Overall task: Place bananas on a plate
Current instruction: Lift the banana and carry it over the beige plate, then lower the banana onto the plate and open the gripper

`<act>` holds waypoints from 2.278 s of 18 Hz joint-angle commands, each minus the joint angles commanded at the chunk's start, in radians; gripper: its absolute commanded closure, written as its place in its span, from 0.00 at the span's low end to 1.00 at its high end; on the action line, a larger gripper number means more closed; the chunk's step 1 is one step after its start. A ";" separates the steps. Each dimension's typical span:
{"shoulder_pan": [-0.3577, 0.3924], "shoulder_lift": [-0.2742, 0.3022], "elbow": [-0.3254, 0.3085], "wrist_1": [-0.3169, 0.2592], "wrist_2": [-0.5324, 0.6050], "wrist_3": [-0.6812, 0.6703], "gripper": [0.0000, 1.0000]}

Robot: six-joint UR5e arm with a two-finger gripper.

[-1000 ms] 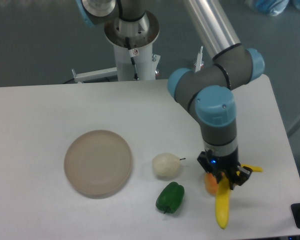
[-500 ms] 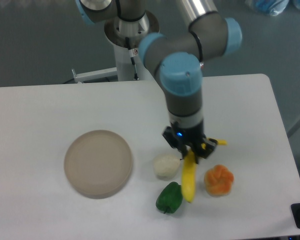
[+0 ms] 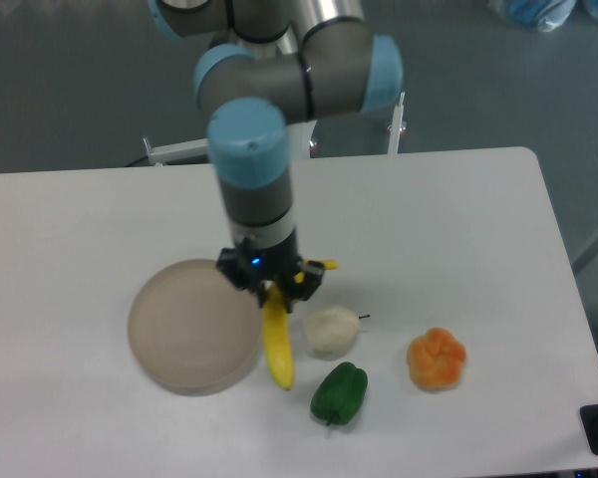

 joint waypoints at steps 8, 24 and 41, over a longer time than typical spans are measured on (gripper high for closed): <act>-0.061 0.000 -0.138 0.087 0.026 0.011 0.66; -0.161 -0.052 -0.216 0.172 0.110 0.138 0.66; -0.177 -0.069 -0.235 0.176 0.112 0.144 0.66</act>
